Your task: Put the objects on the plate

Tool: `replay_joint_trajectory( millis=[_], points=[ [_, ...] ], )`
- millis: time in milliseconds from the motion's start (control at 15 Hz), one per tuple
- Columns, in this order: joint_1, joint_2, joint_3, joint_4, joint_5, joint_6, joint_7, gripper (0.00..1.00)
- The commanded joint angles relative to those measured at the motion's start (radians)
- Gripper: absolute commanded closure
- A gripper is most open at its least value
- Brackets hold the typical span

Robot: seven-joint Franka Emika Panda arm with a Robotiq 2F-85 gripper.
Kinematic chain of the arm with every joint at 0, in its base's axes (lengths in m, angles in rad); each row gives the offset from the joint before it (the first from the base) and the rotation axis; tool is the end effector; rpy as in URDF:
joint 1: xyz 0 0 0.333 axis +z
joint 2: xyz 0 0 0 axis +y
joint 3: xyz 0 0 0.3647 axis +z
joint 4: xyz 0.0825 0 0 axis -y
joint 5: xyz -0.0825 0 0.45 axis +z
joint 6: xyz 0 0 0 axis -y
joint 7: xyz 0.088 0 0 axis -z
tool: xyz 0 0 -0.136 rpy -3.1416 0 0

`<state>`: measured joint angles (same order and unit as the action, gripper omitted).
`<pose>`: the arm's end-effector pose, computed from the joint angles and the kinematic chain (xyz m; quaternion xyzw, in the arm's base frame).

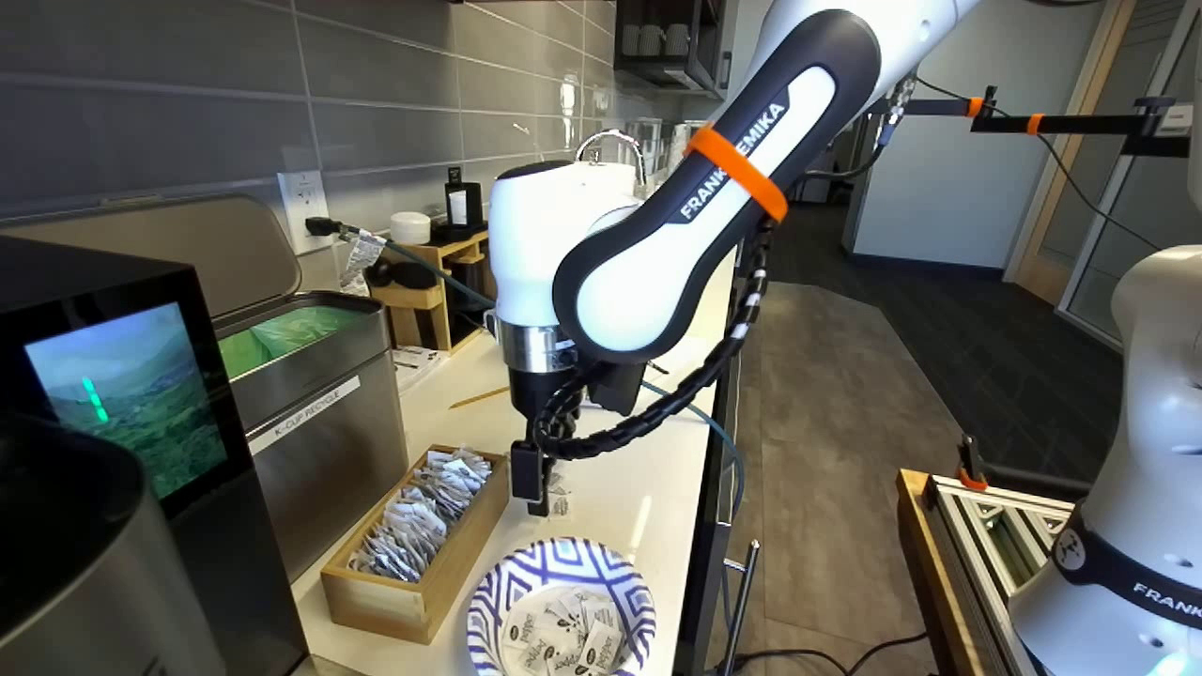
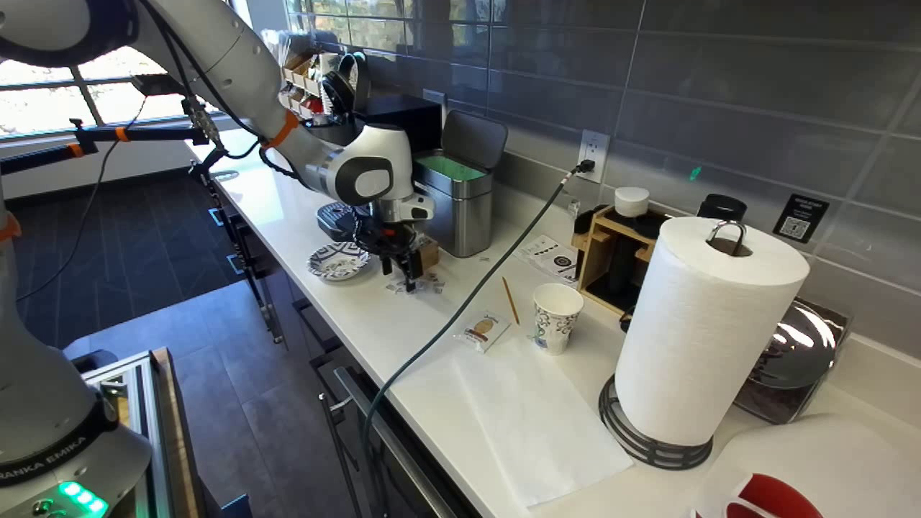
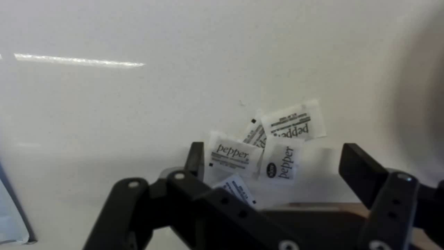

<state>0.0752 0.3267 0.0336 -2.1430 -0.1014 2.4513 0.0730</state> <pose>0.6219 0.0662 0.2137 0.9980 0.0564 -0.0065 0.0272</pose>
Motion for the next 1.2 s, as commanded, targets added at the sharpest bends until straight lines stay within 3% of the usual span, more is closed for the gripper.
replay_joint_trajectory(
  millis=[0, 267, 333, 400, 467, 1000, 1133],
  points=[
    [0.002, 0.077, -0.01, 0.095, 0.002, -0.073, 0.004, 0.0],
    [-0.005, 0.125, -0.011, 0.14, 0.014, -0.112, -0.008, 0.02],
    [-0.008, 0.134, -0.009, 0.146, 0.021, -0.117, -0.014, 0.1],
    [-0.012, 0.137, -0.006, 0.148, 0.028, -0.123, -0.022, 0.27],
    [-0.016, 0.138, -0.005, 0.152, 0.033, -0.128, -0.029, 0.28],
    [-0.071, 0.095, 0.003, 0.128, 0.127, -0.173, -0.095, 0.89],
    [-0.078, 0.081, 0.003, 0.114, 0.145, -0.174, -0.11, 0.99]
  ],
)
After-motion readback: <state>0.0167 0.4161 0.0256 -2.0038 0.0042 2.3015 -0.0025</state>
